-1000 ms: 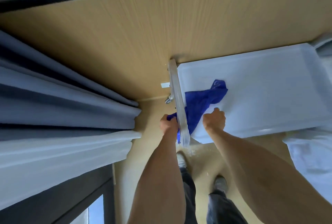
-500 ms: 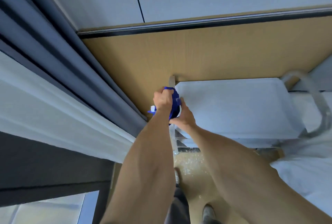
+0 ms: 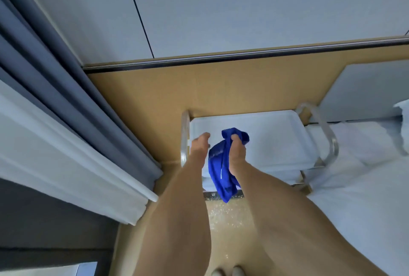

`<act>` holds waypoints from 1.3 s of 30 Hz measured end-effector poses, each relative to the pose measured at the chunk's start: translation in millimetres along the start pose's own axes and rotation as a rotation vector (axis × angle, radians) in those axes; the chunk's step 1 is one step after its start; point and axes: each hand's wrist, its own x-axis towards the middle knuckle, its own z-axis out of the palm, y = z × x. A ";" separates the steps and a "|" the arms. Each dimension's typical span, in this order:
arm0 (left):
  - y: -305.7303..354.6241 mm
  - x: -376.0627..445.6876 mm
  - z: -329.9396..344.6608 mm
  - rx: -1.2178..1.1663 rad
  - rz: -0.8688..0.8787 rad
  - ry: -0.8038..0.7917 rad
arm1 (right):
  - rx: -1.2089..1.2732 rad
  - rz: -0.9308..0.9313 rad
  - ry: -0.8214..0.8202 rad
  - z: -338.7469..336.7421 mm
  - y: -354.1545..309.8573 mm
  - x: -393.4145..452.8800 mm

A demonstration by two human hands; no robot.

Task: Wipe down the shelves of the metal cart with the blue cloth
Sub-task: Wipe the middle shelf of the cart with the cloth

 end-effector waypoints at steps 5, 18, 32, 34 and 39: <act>-50.9 -2.8 22.8 0.239 -0.153 -0.268 | 0.122 0.078 0.045 -29.2 11.4 11.9; -38.7 -0.5 38.8 -0.026 0.007 -0.167 | -0.528 -0.221 -0.013 -41.2 26.9 3.6; -37.2 20.6 41.5 0.212 0.092 0.115 | -0.042 0.091 -0.058 -51.1 60.3 3.5; -52.6 27.2 36.6 0.263 0.066 0.147 | -0.057 0.115 -0.018 -54.6 70.5 1.9; -112.4 57.4 44.2 0.375 -0.107 -0.018 | -0.072 0.182 0.010 -71.0 114.1 26.0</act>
